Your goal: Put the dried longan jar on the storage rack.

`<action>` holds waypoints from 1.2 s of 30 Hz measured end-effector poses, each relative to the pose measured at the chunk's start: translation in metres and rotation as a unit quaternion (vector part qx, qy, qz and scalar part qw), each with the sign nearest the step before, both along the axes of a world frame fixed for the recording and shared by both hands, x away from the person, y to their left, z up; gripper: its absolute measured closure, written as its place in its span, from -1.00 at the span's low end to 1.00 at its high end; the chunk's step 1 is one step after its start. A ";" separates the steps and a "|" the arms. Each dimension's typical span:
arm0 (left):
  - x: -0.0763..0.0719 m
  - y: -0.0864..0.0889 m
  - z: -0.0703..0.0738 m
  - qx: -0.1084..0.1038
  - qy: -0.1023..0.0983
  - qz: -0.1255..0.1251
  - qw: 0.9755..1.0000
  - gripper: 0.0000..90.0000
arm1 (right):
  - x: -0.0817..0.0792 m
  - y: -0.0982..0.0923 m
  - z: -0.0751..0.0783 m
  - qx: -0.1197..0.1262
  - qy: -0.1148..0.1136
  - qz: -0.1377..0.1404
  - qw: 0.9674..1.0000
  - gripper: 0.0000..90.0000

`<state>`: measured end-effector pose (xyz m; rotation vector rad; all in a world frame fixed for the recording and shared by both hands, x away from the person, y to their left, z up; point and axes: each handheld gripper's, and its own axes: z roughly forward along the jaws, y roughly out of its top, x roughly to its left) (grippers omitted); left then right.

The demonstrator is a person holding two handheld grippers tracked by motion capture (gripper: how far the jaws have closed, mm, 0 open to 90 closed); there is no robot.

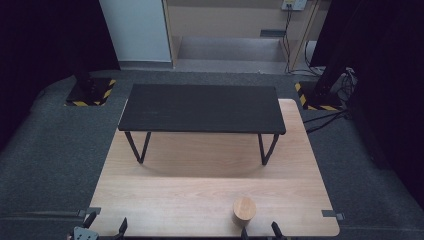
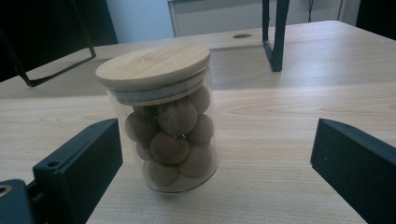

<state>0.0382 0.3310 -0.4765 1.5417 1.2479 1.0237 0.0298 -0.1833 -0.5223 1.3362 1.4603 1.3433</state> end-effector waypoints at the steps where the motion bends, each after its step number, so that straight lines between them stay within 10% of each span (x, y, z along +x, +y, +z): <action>1: 0.000 0.000 0.000 0.000 0.000 0.000 1.000 -0.95 | -0.001 0.000 0.000 0.000 0.000 0.000 1.000 -0.95; 18: -0.002 -0.002 0.001 -0.002 -0.003 -0.015 1.000 -0.95 | -0.007 0.014 -0.006 -0.008 -0.004 -0.004 1.000 -0.97; 36: 0.000 -0.003 0.000 -0.006 0.001 -0.028 1.000 -0.95 | 0.041 0.052 -0.007 -0.025 0.008 -0.005 1.000 -0.99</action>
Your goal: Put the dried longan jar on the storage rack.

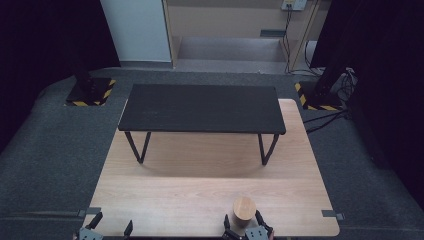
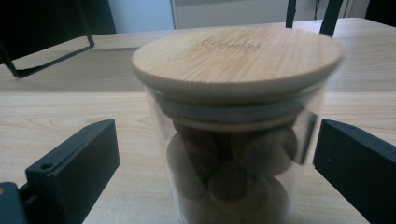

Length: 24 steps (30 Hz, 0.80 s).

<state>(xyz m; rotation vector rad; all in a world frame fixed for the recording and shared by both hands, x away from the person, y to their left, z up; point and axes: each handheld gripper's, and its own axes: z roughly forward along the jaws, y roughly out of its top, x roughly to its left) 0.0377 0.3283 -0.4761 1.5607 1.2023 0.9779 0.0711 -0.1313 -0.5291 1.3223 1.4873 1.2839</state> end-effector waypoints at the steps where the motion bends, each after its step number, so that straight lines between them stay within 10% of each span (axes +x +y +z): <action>1: 0.000 0.000 0.000 -0.001 0.000 0.000 1.000 -0.95 | 0.002 0.001 0.000 0.000 0.001 -0.002 1.000 -0.99; 14: 0.003 0.001 -0.001 -0.002 0.002 -0.001 1.000 -0.94 | 0.006 0.005 0.002 -0.006 0.003 -0.021 1.000 -0.47; 24: 0.001 0.003 0.001 -0.003 0.000 -0.002 1.000 -0.94 | 0.002 0.001 0.022 0.002 0.014 -0.016 1.000 -0.44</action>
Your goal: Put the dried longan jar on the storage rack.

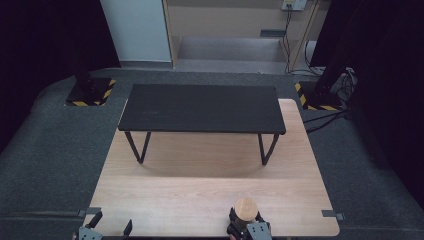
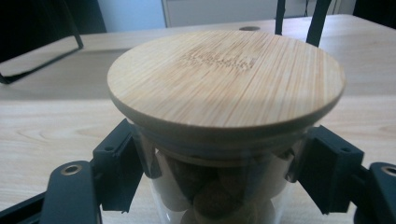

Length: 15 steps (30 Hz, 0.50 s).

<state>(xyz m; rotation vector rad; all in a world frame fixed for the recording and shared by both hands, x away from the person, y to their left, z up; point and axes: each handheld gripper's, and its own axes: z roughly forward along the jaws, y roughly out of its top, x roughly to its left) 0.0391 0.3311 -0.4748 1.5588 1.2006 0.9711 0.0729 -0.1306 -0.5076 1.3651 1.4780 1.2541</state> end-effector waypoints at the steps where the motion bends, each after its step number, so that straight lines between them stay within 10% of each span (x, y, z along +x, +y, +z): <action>1: 0.000 0.000 0.000 -0.001 0.000 0.000 1.000 -0.94 | -0.001 -0.001 0.003 -0.002 -0.002 0.000 1.000 -0.44; 15: -0.001 0.001 0.001 -0.005 -0.004 -0.003 1.000 -0.94 | 0.002 -0.018 0.066 0.017 -0.025 0.027 0.999 -0.44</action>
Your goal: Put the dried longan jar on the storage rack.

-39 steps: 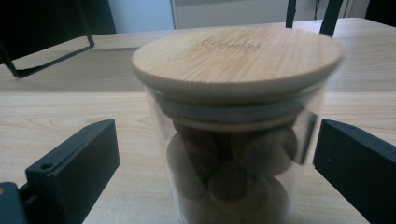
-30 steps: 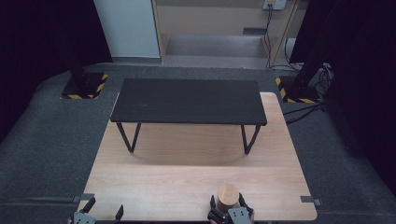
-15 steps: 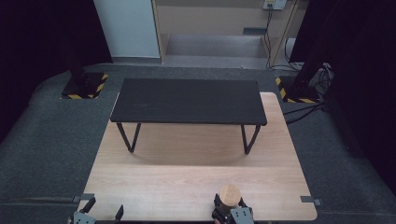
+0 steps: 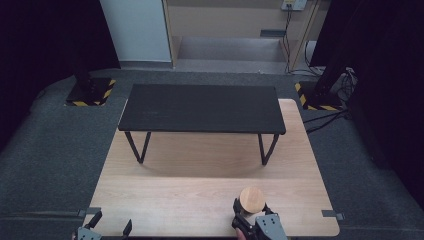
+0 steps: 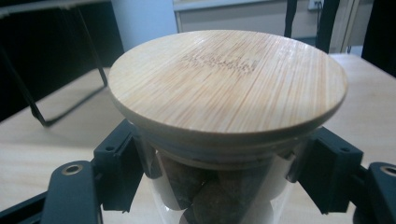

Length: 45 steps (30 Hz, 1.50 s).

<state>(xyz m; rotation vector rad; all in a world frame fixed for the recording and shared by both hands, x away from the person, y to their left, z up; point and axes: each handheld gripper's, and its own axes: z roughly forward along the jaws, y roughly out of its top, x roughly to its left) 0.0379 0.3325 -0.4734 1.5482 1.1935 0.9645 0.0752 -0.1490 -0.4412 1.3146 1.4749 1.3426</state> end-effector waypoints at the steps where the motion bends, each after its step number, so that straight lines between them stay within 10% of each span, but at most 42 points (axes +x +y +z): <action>1: 0.000 0.000 0.000 0.000 0.000 0.000 1.000 -0.94 | 0.001 -0.001 0.005 0.000 -0.002 0.001 1.000 -0.44; 24: -0.002 0.004 0.002 -0.001 0.002 -0.006 1.000 -0.93 | 0.045 -0.011 0.087 -0.014 -0.019 0.029 0.999 -0.43; 45: -0.005 0.001 0.003 -0.003 0.003 -0.012 1.000 -0.93 | 0.123 -0.027 0.151 -0.032 -0.016 0.034 0.999 -0.43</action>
